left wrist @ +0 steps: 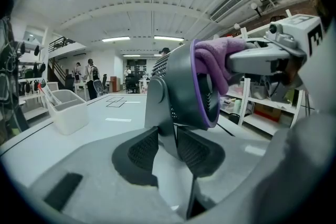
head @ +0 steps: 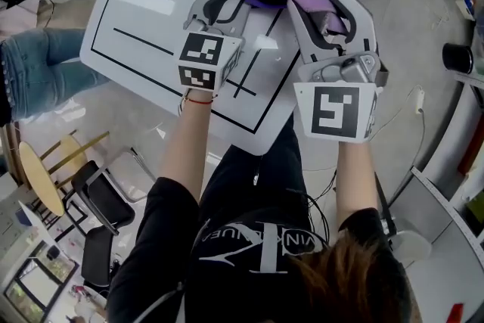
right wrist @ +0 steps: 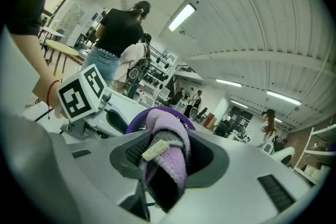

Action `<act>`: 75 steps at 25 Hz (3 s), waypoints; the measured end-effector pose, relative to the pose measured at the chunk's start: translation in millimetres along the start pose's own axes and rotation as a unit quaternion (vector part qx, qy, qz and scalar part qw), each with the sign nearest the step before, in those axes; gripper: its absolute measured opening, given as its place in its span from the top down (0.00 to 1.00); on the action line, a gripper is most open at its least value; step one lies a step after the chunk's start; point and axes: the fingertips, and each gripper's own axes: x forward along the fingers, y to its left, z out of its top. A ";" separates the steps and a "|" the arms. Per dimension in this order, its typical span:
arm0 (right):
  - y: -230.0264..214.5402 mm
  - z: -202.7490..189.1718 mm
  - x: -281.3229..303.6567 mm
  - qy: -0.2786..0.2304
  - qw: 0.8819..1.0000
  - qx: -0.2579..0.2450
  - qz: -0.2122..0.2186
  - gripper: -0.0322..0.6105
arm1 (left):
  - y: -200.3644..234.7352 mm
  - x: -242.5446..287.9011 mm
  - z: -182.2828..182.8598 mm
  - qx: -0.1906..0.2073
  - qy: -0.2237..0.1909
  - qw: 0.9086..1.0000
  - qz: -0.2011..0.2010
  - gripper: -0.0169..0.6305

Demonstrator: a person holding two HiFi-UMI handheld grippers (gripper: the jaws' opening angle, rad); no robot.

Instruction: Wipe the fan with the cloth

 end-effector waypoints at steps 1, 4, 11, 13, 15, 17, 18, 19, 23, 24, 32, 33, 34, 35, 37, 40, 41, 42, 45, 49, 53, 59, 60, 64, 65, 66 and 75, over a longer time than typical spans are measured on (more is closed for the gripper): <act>-4.7 0.4 0.3 -0.001 1.000 0.004 -0.012 0.71 | 0.2 -0.3 -0.2 -0.002 0.000 1.000 -0.001 0.80; -16.7 -0.5 0.0 0.001 0.999 0.016 -0.049 0.71 | 1.5 -0.8 -0.9 -0.001 0.001 1.000 0.001 0.80; -31.9 -28.9 -5.4 0.046 0.991 0.005 -0.125 0.72 | -1.1 -0.8 -0.7 -0.008 0.000 1.000 -0.001 0.80; -30.2 -39.6 -4.9 0.060 0.990 0.008 -0.127 0.72 | -1.1 -0.3 0.7 -0.009 -0.001 1.000 -0.001 0.81; -26.7 -47.7 -5.1 0.073 0.989 0.005 -0.127 0.73 | -1.4 -0.3 1.0 -0.009 -0.002 1.000 -0.001 0.80; -21.9 -54.5 -4.9 0.084 0.988 0.003 -0.126 0.73 | -1.5 -0.5 0.2 -0.008 -0.001 1.000 0.000 0.81; -19.0 -57.9 -4.5 0.089 0.988 0.003 -0.124 0.73 | -1.7 -0.5 -0.4 -0.007 0.000 1.000 0.001 0.81; -16.1 -61.3 -4.1 0.094 0.988 0.004 -0.120 0.73 | -2.1 -0.6 -0.8 -0.007 0.001 1.000 0.001 0.81; -4.4 -74.0 -2.6 0.115 0.988 0.007 -0.103 0.73 | -3.4 -0.1 -0.2 -0.010 -0.001 1.000 -0.002 0.81; -0.9 -76.5 -1.7 0.120 0.988 0.008 -0.098 0.73 | -3.0 0.0 -0.2 -0.011 -0.002 1.000 -0.003 0.81; 26.6 -84.3 7.8 0.151 0.988 0.006 -0.034 0.74 | 0.1 0.0 -2.4 -0.015 -0.002 1.000 -0.003 0.81; 30.3 -83.7 8.3 0.154 0.988 0.004 -0.023 0.74 | -0.1 -0.4 -2.4 -0.015 -0.002 1.000 -0.003 0.81; 33.9 -83.0 9.0 0.157 0.988 0.001 -0.011 0.74 | -0.2 -0.7 -2.3 -0.016 -0.002 1.000 -0.004 0.81; 37.1 -82.5 9.9 0.160 0.987 -0.001 0.001 0.74 | -0.3 -0.9 -2.2 -0.016 -0.002 1.000 -0.005 0.81; 42.0 -82.1 11.2 0.165 0.986 -0.002 0.024 0.74 | -0.7 -0.6 -2.2 -0.018 -0.002 1.000 -0.006 0.81; 48.2 -80.3 12.7 0.168 0.984 -0.003 0.062 0.74 | -0.9 -0.5 -1.6 -0.021 -0.003 1.000 -0.008 0.81; 50.5 -78.8 13.3 0.168 0.983 -0.002 0.075 0.74 | -0.7 -0.9 -1.1 -0.022 -0.003 1.000 -0.008 0.81; 52.5 -76.9 13.7 0.168 0.982 -0.001 0.086 0.74 | -0.4 -1.3 -0.6 -0.023 -0.004 1.000 -0.008 0.81; 55.5 -71.4 13.4 0.170 0.979 -0.002 0.110 0.74 | -0.6 -1.1 0.8 -0.026 -0.003 1.000 -0.007 0.82; 61.4 -66.7 11.5 0.180 0.974 -0.002 0.135 0.74 | -0.9 -0.5 -0.5 -0.025 -0.002 1.000 -0.007 0.82; 69.8 -64.2 9.7 0.181 0.970 0.012 0.163 0.74 | -3.6 0.2 0.8 -0.023 -0.003 1.000 -0.008 0.82; 86.3 -49.2 12.2 0.162 0.968 -0.023 0.192 0.74 | -6.1 -1.1 1.8 -0.017 -0.005 1.000 -0.014 0.82; 84.0 -47.4 12.6 0.160 0.968 -0.021 0.193 0.74 | -6.2 -1.0 2.1 -0.017 -0.005 1.000 -0.015 0.82; 77.2 -37.8 13.6 0.145 0.968 0.012 0.206 0.74 | -5.6 -0.4 2.8 -0.016 -0.004 1.000 -0.016 0.82; 75.7 -35.1 14.0 0.141 0.968 0.013 0.206 0.74 | -5.3 -0.3 2.8 -0.016 -0.004 1.000 -0.016 0.82; 74.2 -32.3 14.2 0.136 0.969 0.010 0.205 0.74 | -5.1 -0.2 2.7 -0.017 -0.004 1.000 -0.016 0.82; 53.7 -5.2 7.9 0.067 0.978 0.055 0.191 0.74 | -6.4 1.9 1.3 -0.017 -0.004 1.000 -0.016 0.82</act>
